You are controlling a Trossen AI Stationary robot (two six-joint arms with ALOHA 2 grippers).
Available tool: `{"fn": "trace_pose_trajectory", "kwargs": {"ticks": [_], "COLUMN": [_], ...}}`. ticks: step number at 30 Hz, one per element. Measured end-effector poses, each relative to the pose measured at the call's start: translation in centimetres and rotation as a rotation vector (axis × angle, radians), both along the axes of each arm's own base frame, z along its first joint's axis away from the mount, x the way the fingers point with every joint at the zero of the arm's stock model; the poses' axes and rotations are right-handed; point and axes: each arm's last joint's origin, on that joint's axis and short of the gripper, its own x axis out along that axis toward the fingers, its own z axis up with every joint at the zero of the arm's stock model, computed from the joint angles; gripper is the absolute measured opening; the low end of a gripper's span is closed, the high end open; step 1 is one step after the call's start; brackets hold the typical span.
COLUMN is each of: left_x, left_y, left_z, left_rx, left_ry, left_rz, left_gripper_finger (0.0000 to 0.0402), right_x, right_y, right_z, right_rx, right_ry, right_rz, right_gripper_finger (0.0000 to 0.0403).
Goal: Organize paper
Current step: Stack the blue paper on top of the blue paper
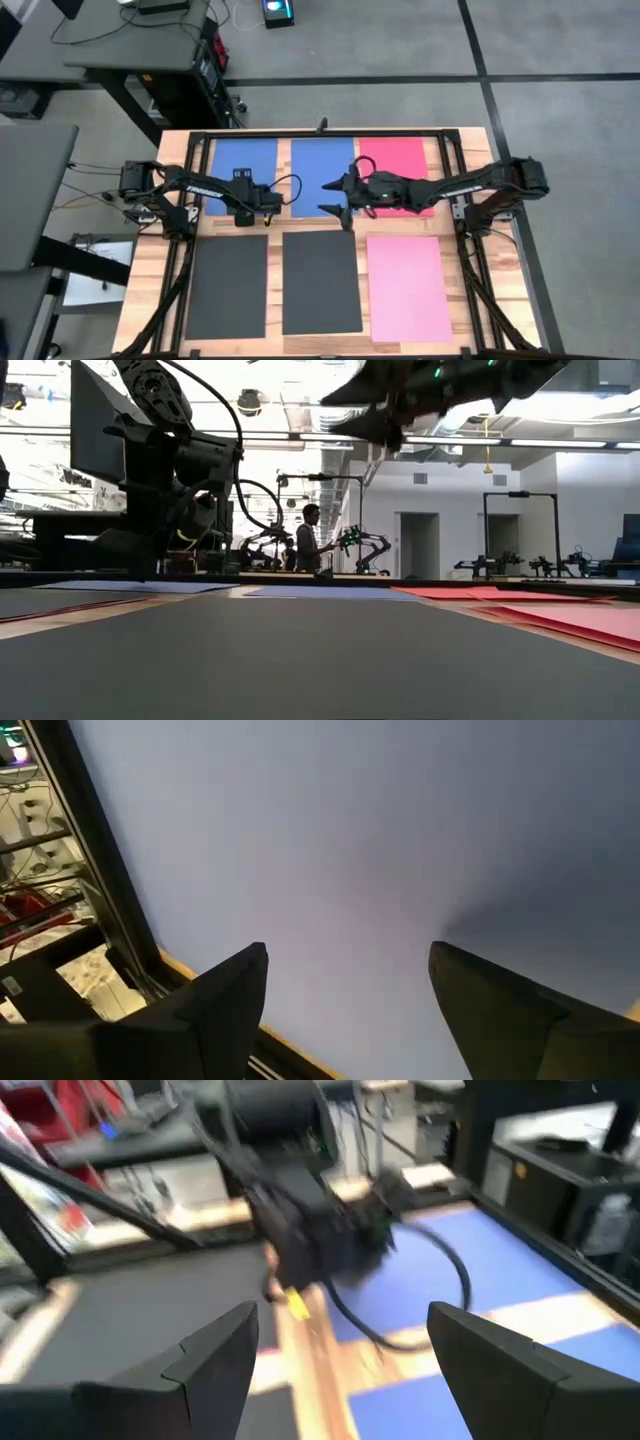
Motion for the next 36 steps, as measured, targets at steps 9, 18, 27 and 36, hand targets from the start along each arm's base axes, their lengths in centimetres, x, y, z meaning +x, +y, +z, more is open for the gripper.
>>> {"fn": "trace_pose_trajectory", "kwargs": {"ticks": [9,18,27,36], "left_x": [-1.0,-2.6,-2.8,-3.2], "left_y": [-0.2,-1.2,0.4,1.9], "left_z": [0.9,2.0,1.4,1.4], "left_rx": [-0.110,-0.352,-0.416,-0.438], "left_ry": [0.033,-0.098,-0.079,-0.099], "left_rz": [0.061,0.047,0.108,0.169], "left_gripper_finger": [0.0259,0.0259,0.0259,0.0259], "right_x": [3.5,4.7,5.2,6.9], "right_y": [-2.2,-2.3,-1.7,-4.3], "right_z": [-3.7,-2.0,-1.2,-2.2], "right_rx": [0.055,0.049,0.064,0.031], "right_ry": [0.109,0.058,0.029,0.117], "right_rz": [-0.044,-0.016,0.065,0.014], "right_gripper_finger": [0.0279,0.0279,0.0279,0.0279]}}
